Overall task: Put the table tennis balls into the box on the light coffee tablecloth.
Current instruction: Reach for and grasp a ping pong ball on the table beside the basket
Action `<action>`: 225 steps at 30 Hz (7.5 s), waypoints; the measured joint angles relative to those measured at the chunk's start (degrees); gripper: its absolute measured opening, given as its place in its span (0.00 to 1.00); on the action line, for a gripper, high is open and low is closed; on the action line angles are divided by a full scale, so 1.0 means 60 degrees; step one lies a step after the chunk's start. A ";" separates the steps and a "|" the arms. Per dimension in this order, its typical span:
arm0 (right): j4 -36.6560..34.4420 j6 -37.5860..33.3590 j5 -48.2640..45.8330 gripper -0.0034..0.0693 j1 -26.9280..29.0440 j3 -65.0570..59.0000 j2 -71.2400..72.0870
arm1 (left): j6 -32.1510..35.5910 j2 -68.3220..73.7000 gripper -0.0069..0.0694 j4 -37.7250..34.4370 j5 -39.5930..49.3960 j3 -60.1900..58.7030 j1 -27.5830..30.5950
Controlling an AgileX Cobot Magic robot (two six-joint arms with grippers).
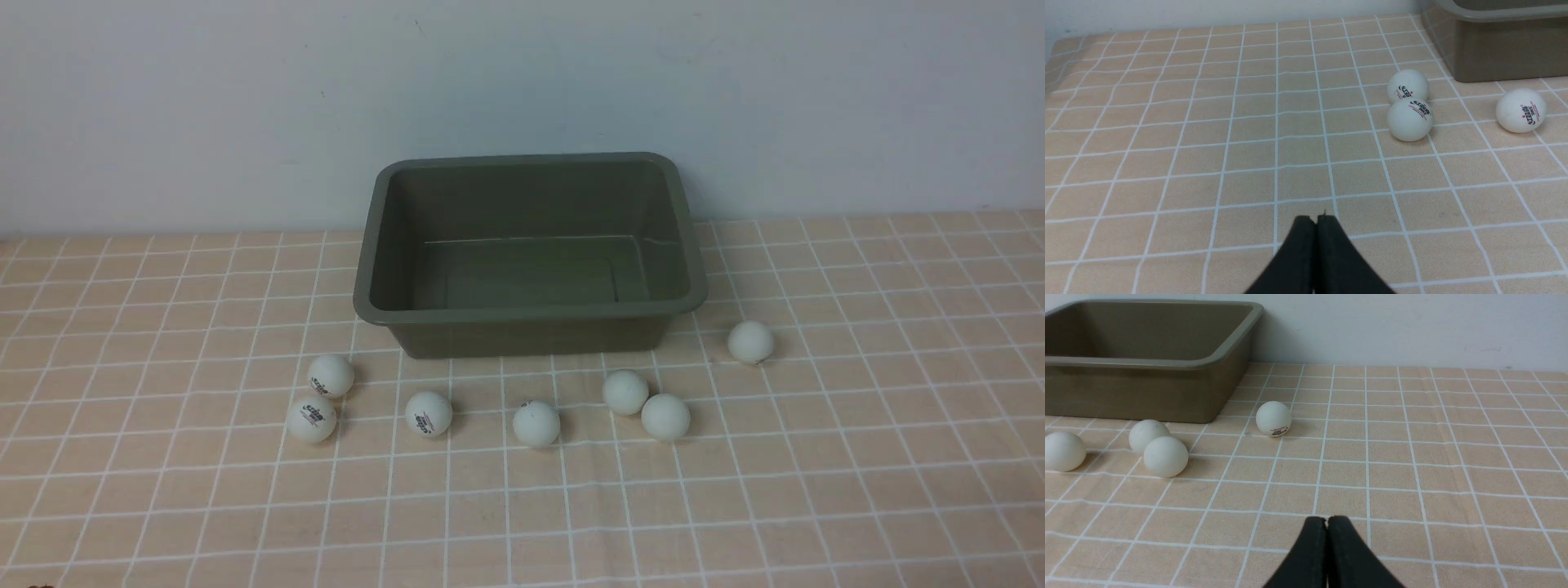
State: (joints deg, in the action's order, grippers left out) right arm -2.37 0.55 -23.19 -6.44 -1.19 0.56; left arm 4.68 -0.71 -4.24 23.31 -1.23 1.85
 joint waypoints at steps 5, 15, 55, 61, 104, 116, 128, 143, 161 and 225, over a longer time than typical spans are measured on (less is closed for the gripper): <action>0.0000 0.0000 0.0000 0.03 0.0000 0.0000 0.0000 | 0.0000 0.0000 0.00 0.0000 0.0000 0.0000 0.0000; 0.0000 0.0000 0.0000 0.03 0.0000 0.0000 0.0000 | 0.0000 0.0000 0.00 0.0000 0.0000 0.0000 0.0000; -0.0118 0.0000 0.0018 0.03 0.0000 0.1738 0.0000 | 0.0000 0.0000 0.00 0.0000 0.0000 0.0000 0.0000; -0.0126 0.0000 -0.1604 0.03 0.0000 0.4313 0.0000 | 0.0000 0.0000 0.00 0.0000 0.0000 0.0000 0.0000; -0.0381 0.0000 -0.1711 0.03 0.0000 0.4979 0.0078 | 0.0218 0.0000 0.00 0.0068 -0.0085 -0.0021 0.0000; -0.0410 0.0000 -0.2941 0.03 0.0000 0.4979 0.0078 | -0.0344 0.0000 0.00 -0.4657 -0.1987 -0.0080 0.0000; -0.0410 0.0000 -0.2949 0.03 0.0000 0.4979 0.0078 | -0.0336 0.0000 0.00 -0.8599 -0.2862 -0.0080 0.0000; -0.0410 -0.0092 -0.3322 0.03 0.0000 0.4979 0.0078 | 0.1595 0.0000 0.00 -0.9185 -0.1887 0.0269 0.0000; -0.4615 -0.5934 -0.3894 0.03 0.0000 0.4979 -0.2145 | 0.3239 0.4768 0.02 -0.3902 0.3818 0.5552 0.0000; -0.4952 -0.6545 -0.1758 0.03 0.0000 0.4979 -0.3265 | 0.4734 1.8255 0.55 -0.2896 0.2028 1.0894 -0.0954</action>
State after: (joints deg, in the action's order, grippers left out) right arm -32.09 -38.72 -33.73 -6.44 28.69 -19.03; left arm 33.08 108.83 -21.62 35.48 64.13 -3.87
